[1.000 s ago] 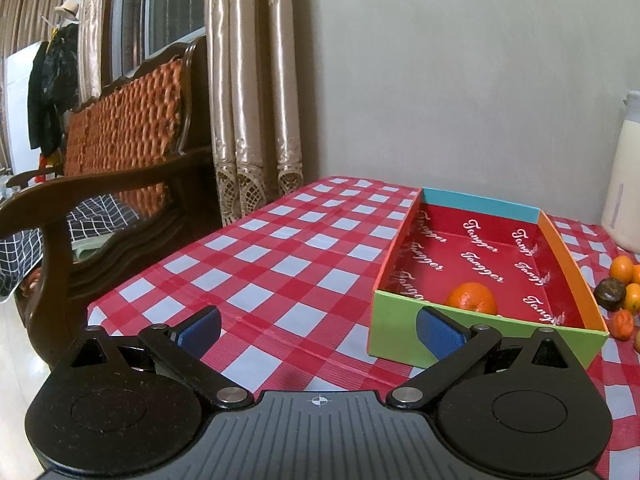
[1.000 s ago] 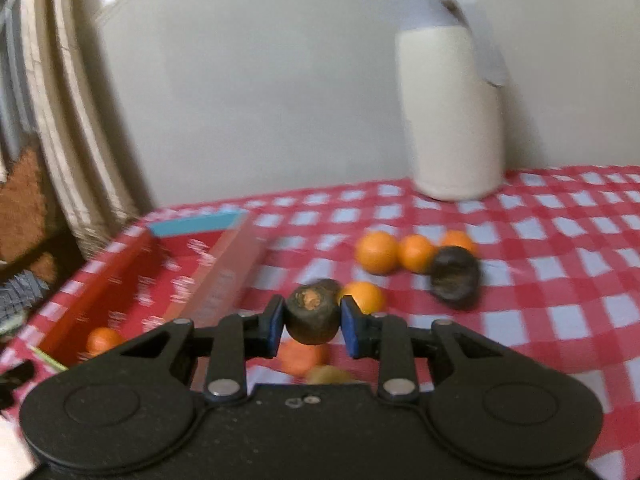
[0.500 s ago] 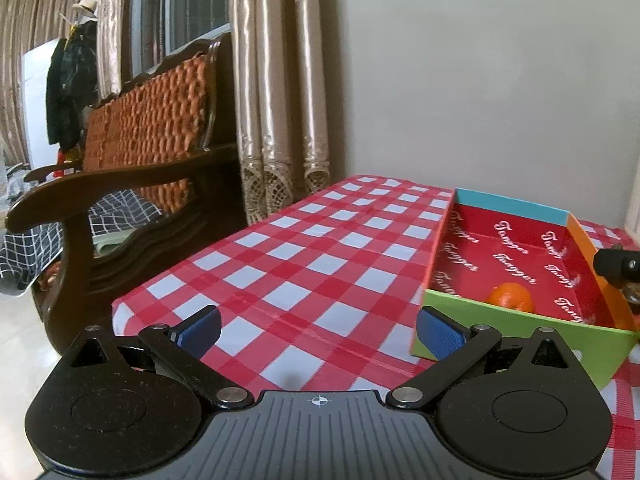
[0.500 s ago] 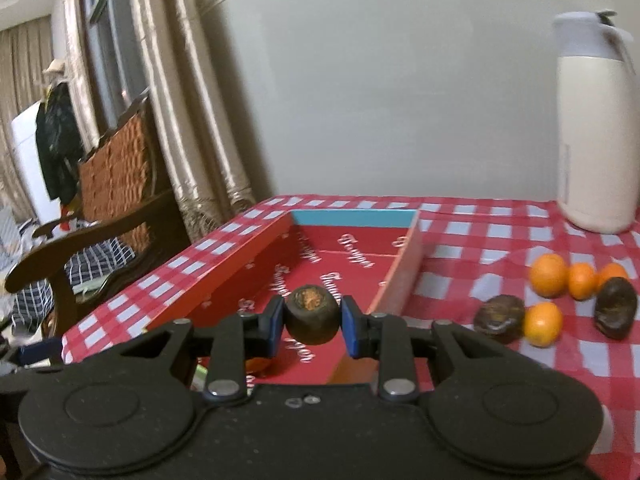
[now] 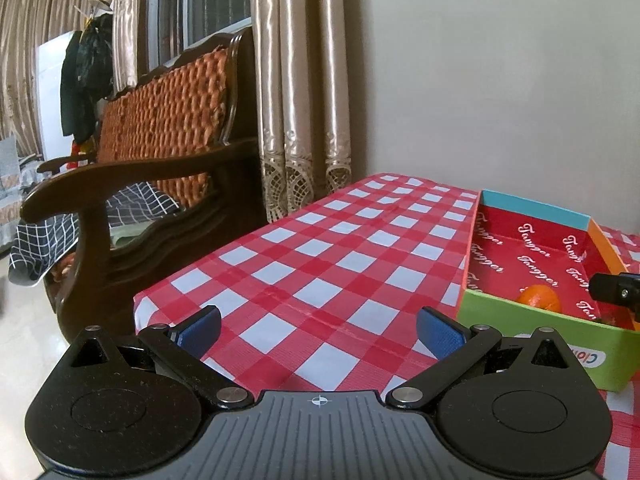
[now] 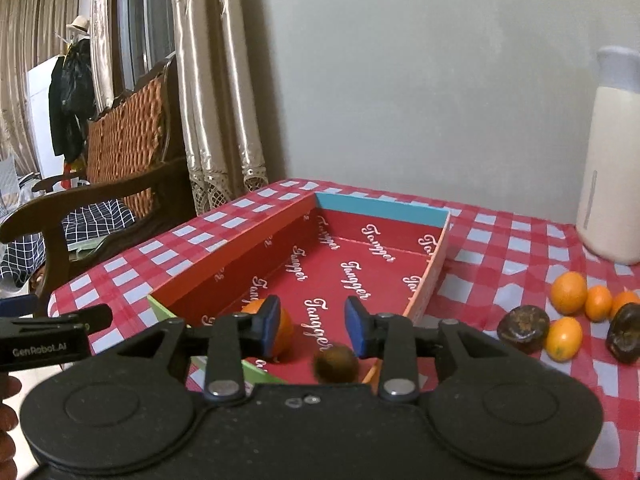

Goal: Organize fruits
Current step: 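Open the right gripper in the box and pull both tools back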

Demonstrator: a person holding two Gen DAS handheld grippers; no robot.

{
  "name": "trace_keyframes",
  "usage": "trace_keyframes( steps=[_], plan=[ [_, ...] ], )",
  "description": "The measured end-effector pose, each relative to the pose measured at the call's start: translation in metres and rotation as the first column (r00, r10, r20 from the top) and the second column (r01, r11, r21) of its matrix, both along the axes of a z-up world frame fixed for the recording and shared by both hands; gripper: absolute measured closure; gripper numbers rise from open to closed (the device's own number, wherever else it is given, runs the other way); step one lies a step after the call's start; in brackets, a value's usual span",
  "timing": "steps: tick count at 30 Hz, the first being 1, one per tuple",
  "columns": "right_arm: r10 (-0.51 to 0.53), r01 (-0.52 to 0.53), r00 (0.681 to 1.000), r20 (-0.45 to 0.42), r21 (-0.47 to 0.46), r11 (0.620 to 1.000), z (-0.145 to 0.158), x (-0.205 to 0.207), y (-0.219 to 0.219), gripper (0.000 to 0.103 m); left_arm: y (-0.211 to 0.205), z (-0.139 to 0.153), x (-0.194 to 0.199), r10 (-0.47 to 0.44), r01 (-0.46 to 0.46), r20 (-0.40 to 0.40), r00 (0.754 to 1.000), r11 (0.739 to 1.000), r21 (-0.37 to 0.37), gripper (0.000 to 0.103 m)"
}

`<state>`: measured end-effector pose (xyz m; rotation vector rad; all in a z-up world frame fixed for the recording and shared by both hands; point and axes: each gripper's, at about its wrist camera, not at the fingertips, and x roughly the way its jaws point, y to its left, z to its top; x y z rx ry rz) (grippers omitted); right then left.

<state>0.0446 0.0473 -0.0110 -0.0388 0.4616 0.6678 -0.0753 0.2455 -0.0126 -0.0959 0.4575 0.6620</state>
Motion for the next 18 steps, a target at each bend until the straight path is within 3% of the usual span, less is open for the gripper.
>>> trace_keyframes(
  steps=[2,6,13,18],
  plan=[
    [-0.005,0.005,1.0,0.005,0.017,1.0,0.001,0.0,-0.004,0.063,-0.004,0.001,0.001,-0.009,0.009,0.001,1.0,1.0,0.013,0.0],
    [-0.05,0.048,0.998,0.025,0.061,0.997,0.006,0.0,-0.019,0.03,-0.014,0.004,0.004,-0.032,0.032,0.011,0.999,0.999,0.02,0.0],
    [-0.199,0.195,0.974,0.105,0.046,0.98,0.012,-0.005,-0.055,0.02,-0.044,0.011,0.013,-0.113,0.111,0.042,0.993,0.993,0.035,0.0],
    [-0.369,0.37,0.913,0.171,0.026,0.929,0.009,-0.007,-0.095,0.012,-0.082,0.017,0.02,-0.215,0.209,0.08,0.973,0.975,0.081,0.0]
  ],
)
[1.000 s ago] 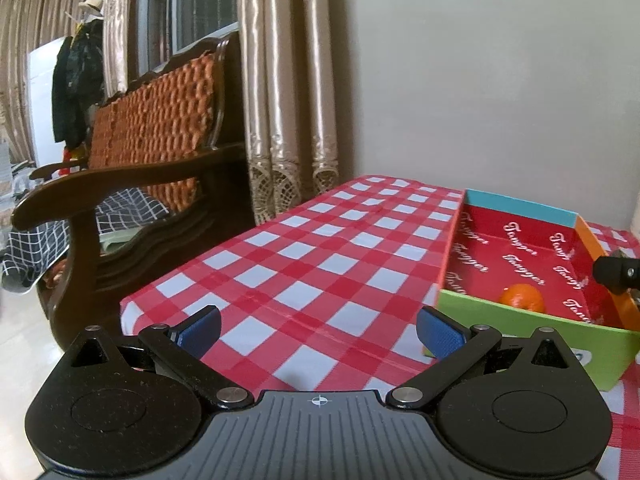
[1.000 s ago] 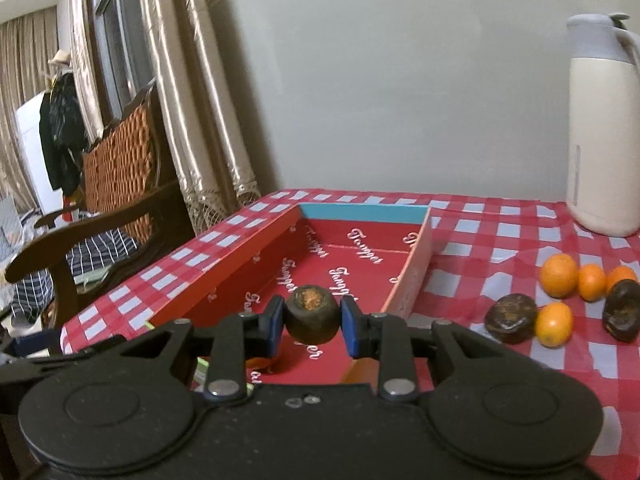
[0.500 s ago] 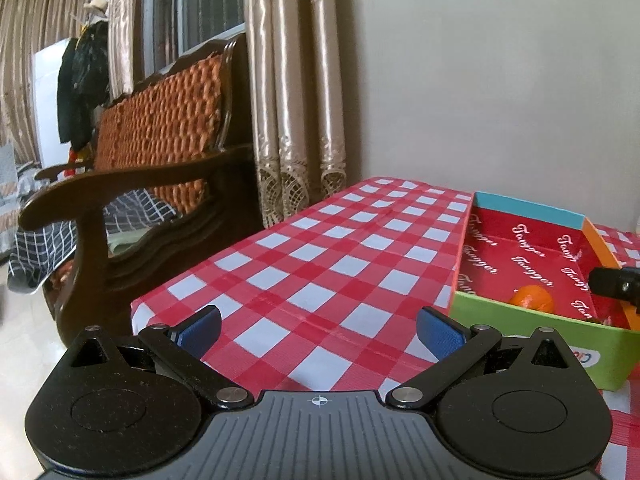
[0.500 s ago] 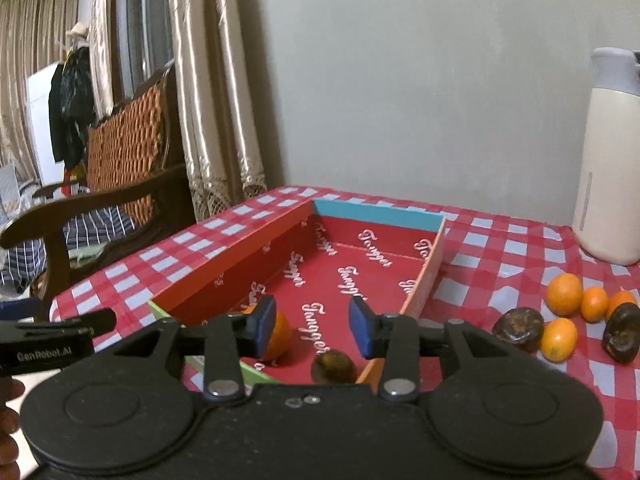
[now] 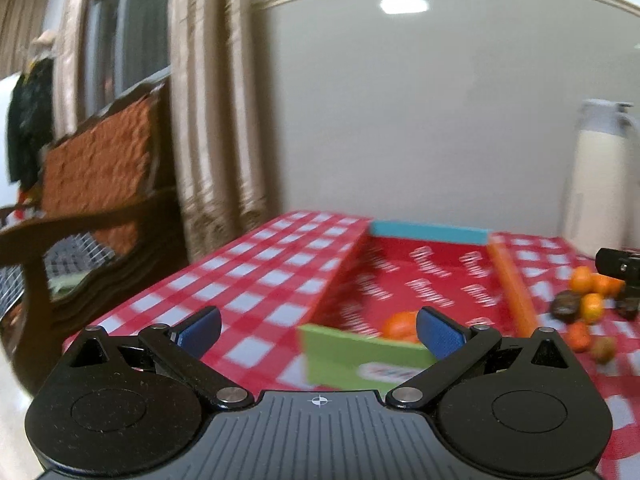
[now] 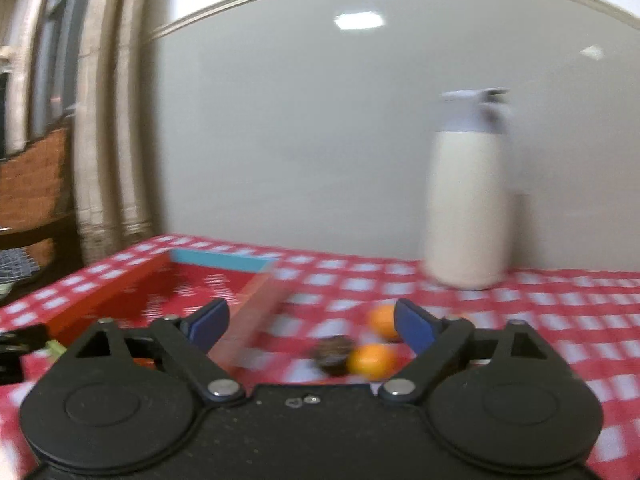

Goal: Organize fruits
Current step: 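Open the right gripper in the box and pull both tools back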

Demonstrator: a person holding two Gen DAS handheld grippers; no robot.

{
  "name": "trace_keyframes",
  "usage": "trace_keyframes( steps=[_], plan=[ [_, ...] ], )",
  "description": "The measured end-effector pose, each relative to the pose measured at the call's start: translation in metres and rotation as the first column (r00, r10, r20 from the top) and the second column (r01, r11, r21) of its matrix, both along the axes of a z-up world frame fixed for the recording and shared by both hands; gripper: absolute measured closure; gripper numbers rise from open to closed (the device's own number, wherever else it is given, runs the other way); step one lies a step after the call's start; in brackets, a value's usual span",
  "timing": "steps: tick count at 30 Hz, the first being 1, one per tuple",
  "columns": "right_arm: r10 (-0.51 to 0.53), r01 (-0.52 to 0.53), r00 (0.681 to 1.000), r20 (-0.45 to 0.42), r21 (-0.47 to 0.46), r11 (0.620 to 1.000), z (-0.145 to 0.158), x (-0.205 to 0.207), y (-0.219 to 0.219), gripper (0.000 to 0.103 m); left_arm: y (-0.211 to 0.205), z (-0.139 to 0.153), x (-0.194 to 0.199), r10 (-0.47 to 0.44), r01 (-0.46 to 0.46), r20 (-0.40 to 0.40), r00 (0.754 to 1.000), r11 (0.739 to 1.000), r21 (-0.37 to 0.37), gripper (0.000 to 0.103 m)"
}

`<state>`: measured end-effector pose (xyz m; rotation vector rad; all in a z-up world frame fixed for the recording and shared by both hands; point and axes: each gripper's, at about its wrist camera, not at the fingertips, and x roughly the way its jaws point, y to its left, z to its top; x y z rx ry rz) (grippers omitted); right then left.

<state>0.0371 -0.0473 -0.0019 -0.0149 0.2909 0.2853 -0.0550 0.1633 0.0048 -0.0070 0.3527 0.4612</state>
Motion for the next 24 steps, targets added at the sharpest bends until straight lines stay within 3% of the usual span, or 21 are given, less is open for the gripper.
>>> trace_keyframes(
  steps=[4,7,12,18,24],
  plan=[
    [-0.159,0.159,0.987,0.004,0.018,0.987,-0.002,0.004,-0.042,0.007,-0.035,0.001,0.007,-0.1,0.099,0.019,0.995,0.994,0.037,0.0],
    [-0.292,0.293,0.956,-0.025,0.028,0.956,-0.006,0.007,-0.074,0.005,-0.065,0.001,0.011,-0.181,0.177,0.045,0.982,0.981,0.076,0.0],
    [-0.399,0.408,0.912,-0.096,0.09,0.909,-0.015,0.01,-0.123,0.004,-0.112,-0.002,0.019,-0.303,0.295,0.039,0.952,0.944,0.147,0.0],
    [-0.505,0.51,0.859,-0.083,0.056,0.858,-0.019,0.004,-0.149,0.002,-0.141,-0.005,0.032,-0.37,0.366,0.009,0.929,0.923,0.117,0.001],
    [-0.543,0.546,0.836,-0.076,0.033,0.837,-0.019,-0.005,-0.172,0.002,-0.16,-0.015,0.043,-0.398,0.399,-0.035,0.917,0.914,0.068,0.001]
  ],
)
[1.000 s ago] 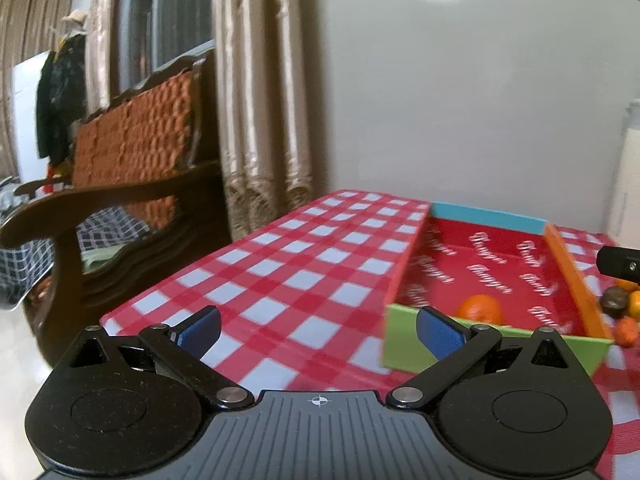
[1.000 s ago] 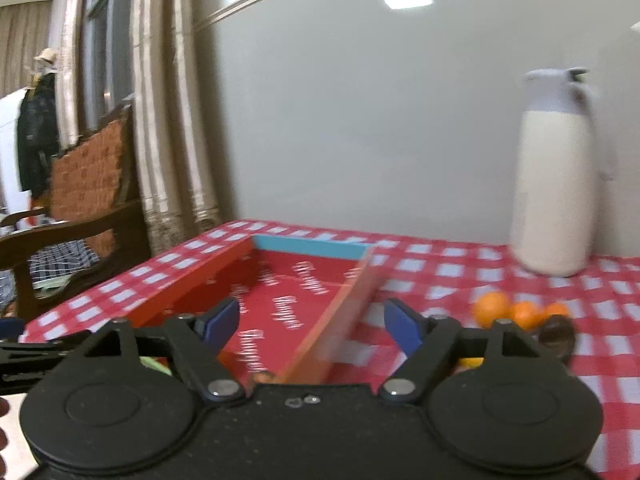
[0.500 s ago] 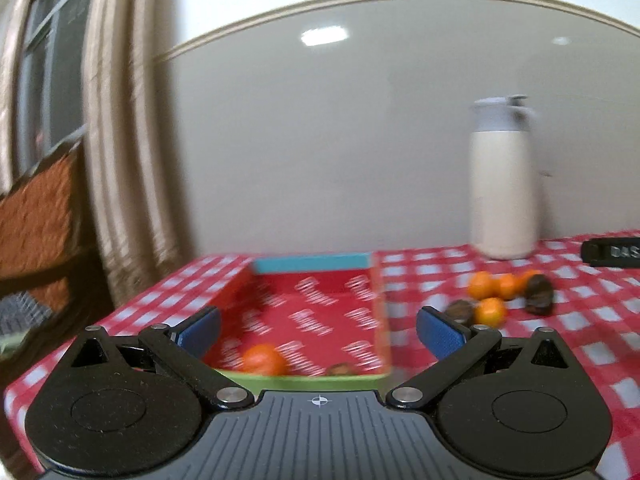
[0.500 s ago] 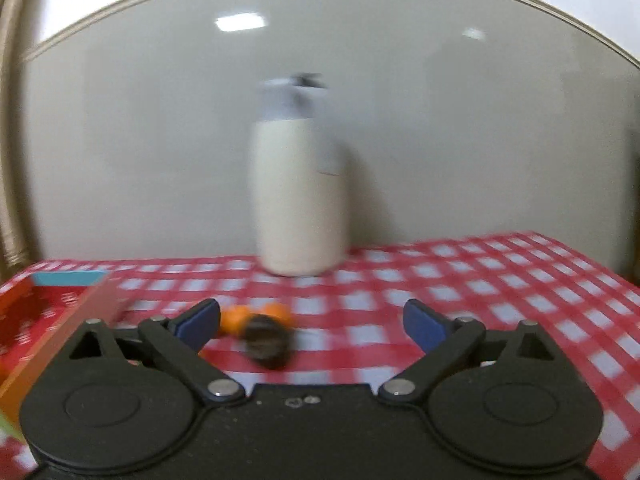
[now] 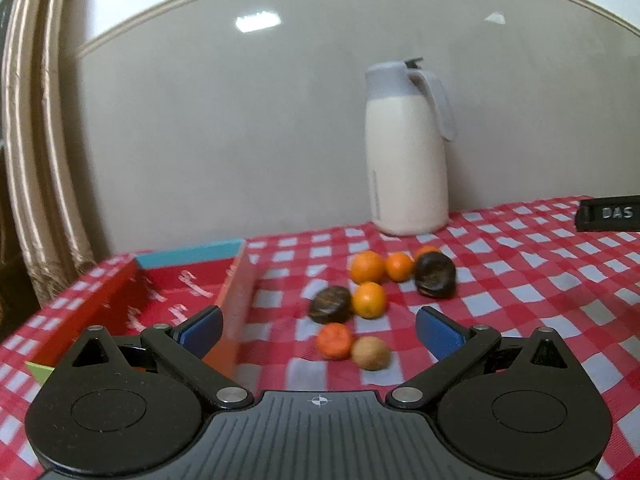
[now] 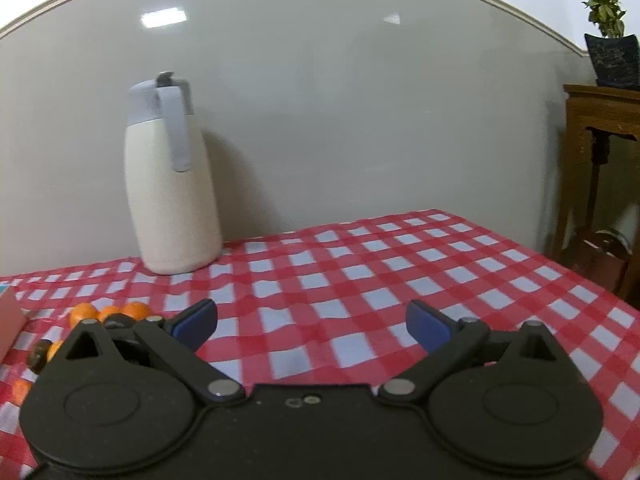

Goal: Organize fruits
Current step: 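Open the right gripper in the box and pull both tools back, then close the left gripper on the tan round fruit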

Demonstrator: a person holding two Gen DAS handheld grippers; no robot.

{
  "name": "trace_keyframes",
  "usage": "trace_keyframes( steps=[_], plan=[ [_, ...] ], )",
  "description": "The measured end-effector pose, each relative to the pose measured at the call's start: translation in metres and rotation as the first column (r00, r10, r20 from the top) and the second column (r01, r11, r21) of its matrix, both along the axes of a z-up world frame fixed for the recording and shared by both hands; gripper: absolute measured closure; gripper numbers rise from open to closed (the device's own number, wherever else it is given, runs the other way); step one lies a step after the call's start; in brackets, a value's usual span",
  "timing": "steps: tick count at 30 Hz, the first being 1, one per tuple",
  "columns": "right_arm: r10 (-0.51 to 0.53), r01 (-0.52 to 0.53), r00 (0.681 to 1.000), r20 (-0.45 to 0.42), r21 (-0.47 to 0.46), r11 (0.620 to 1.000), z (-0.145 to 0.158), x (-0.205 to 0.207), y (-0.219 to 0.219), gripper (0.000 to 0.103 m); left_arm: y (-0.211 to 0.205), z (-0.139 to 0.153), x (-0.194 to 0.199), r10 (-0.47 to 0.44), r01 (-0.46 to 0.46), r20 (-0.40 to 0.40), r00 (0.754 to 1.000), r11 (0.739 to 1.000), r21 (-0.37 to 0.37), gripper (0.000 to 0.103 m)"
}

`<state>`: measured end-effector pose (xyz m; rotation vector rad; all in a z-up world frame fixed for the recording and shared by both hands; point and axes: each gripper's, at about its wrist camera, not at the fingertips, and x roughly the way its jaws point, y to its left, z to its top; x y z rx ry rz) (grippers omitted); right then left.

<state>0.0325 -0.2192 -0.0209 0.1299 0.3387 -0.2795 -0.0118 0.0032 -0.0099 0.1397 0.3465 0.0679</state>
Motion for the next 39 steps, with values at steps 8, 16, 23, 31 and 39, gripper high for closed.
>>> trace_keyframes(
  steps=[8,16,23,31,39],
  plan=[
    [-0.061,0.061,0.998,-0.003,-0.023,0.998,0.002,-0.012,-0.026,0.001,-0.02,-0.013,0.021,-0.011,0.007,-0.08,0.997,0.999,-0.053,0.012],
    [-0.085,0.085,0.996,-0.006,-0.014,0.996,0.0,-0.021,-0.05,0.001,-0.033,-0.023,0.042,0.0,-0.015,-0.146,0.989,0.995,-0.098,0.017],
    [-0.088,0.088,0.996,-0.014,-0.001,0.996,-0.001,-0.023,-0.06,0.001,-0.032,-0.025,0.055,0.013,-0.041,-0.208,0.978,0.991,-0.128,0.024],
    [-0.074,0.074,0.997,-0.016,-0.008,0.997,0.0,-0.025,-0.058,0.001,-0.033,-0.03,0.063,0.006,-0.042,-0.258,0.966,0.99,-0.135,0.038],
    [-0.057,0.057,0.998,-0.023,0.016,0.998,0.0,-0.023,-0.059,0.001,-0.034,-0.032,0.066,0.019,-0.053,-0.269,0.963,0.991,-0.122,0.05]
  ],
)
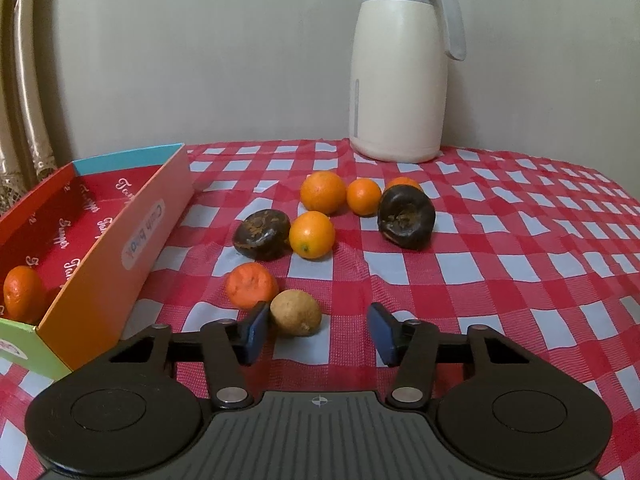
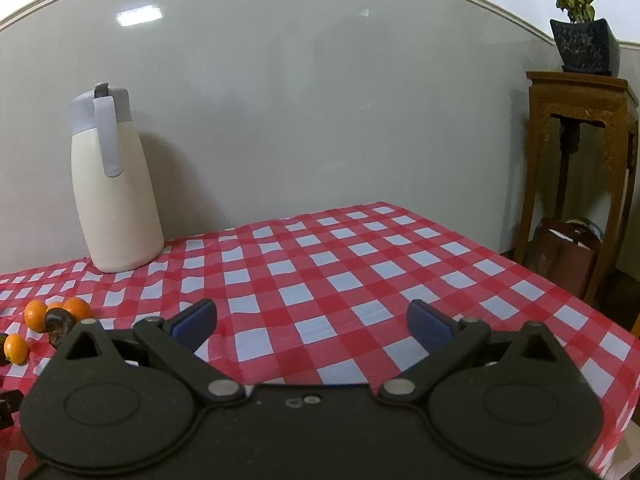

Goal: Organize fruits
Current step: 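Close the left gripper on the tan round fruit, then carry the tan fruit into the red box and open the left gripper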

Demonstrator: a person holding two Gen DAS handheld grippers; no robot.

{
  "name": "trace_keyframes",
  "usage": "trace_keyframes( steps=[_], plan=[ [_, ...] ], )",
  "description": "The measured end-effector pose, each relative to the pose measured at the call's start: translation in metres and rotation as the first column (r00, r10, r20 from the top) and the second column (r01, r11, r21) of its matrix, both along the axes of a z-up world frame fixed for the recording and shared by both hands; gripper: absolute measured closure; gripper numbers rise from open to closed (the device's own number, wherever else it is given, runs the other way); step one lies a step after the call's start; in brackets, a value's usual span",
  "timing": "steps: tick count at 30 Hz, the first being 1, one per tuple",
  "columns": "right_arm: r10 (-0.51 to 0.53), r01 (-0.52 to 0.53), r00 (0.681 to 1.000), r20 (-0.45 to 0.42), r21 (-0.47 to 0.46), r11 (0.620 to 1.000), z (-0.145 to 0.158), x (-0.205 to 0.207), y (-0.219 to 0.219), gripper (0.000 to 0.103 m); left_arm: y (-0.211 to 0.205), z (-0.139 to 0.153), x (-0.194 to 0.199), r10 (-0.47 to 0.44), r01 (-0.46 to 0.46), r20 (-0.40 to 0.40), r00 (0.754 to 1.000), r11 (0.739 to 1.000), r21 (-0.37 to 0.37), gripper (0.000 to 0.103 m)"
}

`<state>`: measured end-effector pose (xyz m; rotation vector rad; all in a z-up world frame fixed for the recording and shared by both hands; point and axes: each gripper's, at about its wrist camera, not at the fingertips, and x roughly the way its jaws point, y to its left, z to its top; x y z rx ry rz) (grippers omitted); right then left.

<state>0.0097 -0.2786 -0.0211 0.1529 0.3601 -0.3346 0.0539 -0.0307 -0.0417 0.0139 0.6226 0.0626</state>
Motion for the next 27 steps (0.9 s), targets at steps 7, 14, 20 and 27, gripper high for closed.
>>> trace_keyframes(
  steps=[7,14,20,27],
  plan=[
    [0.017,-0.017,1.0,-0.02,0.015,1.0,-0.003,0.008,0.0,0.001,0.0,0.0,0.002,-0.011,0.011,0.001,1.0,1.0,-0.009,0.064],
    [0.026,-0.025,0.999,-0.027,0.027,0.999,-0.004,0.01,0.002,0.001,0.002,0.0,0.0,-0.019,0.019,0.004,1.0,0.999,-0.027,0.076],
    [0.024,-0.023,0.999,-0.021,0.024,0.999,-0.003,0.009,0.003,0.001,0.007,0.004,-0.006,-0.021,0.022,0.032,0.999,0.999,-0.039,0.076],
    [0.039,-0.039,0.999,-0.023,0.013,0.999,-0.004,0.011,0.012,0.002,0.024,0.019,-0.022,0.012,-0.008,0.114,0.993,1.0,-0.03,0.076]
  ],
)
